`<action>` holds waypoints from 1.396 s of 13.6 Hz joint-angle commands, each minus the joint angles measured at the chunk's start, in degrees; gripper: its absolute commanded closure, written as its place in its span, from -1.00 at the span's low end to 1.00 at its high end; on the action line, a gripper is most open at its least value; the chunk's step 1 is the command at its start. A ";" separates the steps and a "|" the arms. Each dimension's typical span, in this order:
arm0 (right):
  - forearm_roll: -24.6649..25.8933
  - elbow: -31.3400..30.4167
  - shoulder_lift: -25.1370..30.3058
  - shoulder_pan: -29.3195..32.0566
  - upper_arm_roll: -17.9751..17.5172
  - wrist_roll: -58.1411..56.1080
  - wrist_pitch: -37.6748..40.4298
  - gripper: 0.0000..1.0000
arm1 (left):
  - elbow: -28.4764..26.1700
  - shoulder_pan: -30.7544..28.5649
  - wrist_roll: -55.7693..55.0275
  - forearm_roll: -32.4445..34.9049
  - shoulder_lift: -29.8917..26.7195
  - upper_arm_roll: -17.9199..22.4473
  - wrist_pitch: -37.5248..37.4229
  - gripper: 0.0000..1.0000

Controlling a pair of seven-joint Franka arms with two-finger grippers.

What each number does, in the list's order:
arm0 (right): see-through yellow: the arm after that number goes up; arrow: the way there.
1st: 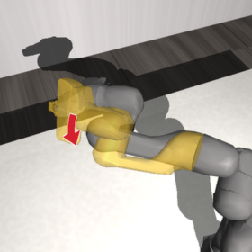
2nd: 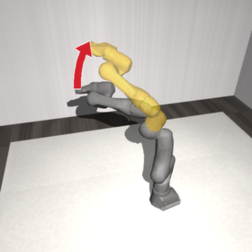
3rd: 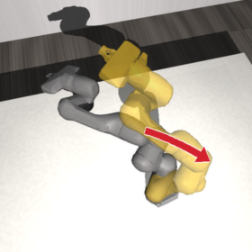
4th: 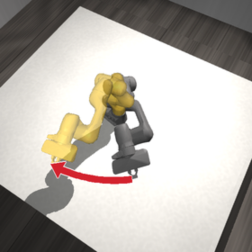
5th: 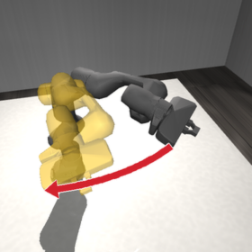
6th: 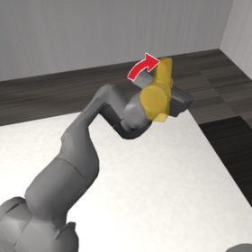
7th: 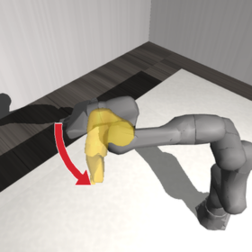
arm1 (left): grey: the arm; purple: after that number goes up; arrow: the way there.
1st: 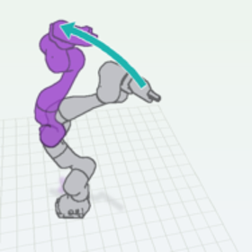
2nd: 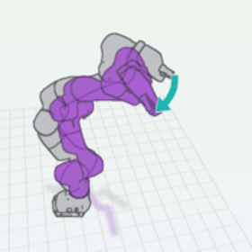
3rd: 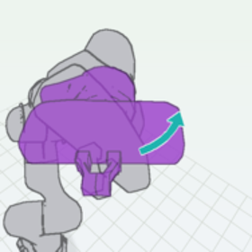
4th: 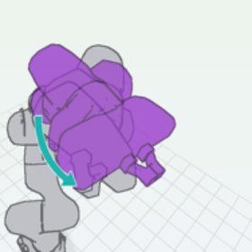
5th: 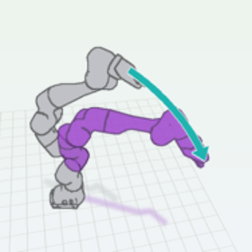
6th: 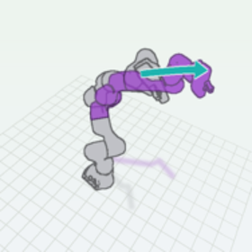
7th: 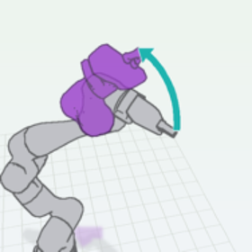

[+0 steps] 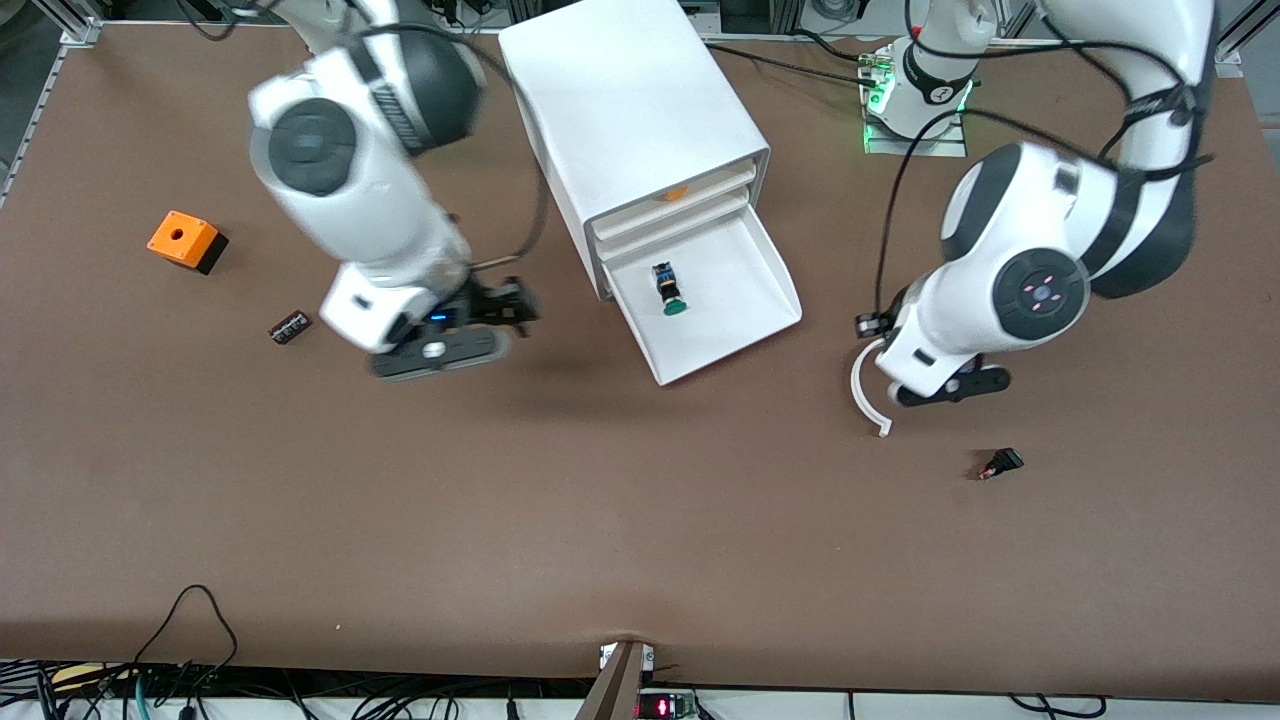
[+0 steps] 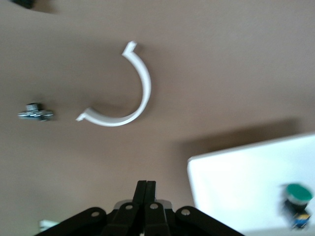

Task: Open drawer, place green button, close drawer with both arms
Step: 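Lower the button into the drawer and open the right gripper, then push the drawer shut with the left gripper while the right gripper retracts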

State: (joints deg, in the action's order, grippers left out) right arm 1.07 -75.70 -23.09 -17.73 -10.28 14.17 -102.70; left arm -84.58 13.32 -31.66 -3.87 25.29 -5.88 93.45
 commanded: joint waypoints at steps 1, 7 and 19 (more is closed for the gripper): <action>-3.25 -3.91 6.98 2.17 2.88 -6.51 4.51 -1.00 | 3.28 2.23 -4.71 -3.68 4.93 0.69 6.97 -1.00; -6.25 -26.84 27.72 2.26 15.98 -22.68 2.25 -1.00 | 0.48 5.40 -14.21 -3.51 11.27 0.78 18.95 -1.00; -4.93 -21.33 24.94 15.98 10.37 -29.91 5.06 -1.00 | -7.71 16.03 -28.18 -3.51 12.33 0.78 27.32 -0.99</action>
State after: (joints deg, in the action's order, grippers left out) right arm -4.17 -98.79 2.62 -3.10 1.80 -15.64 -99.02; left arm -91.09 26.93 -56.70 -6.54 38.65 -5.83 120.36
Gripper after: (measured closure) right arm 0.000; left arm 0.004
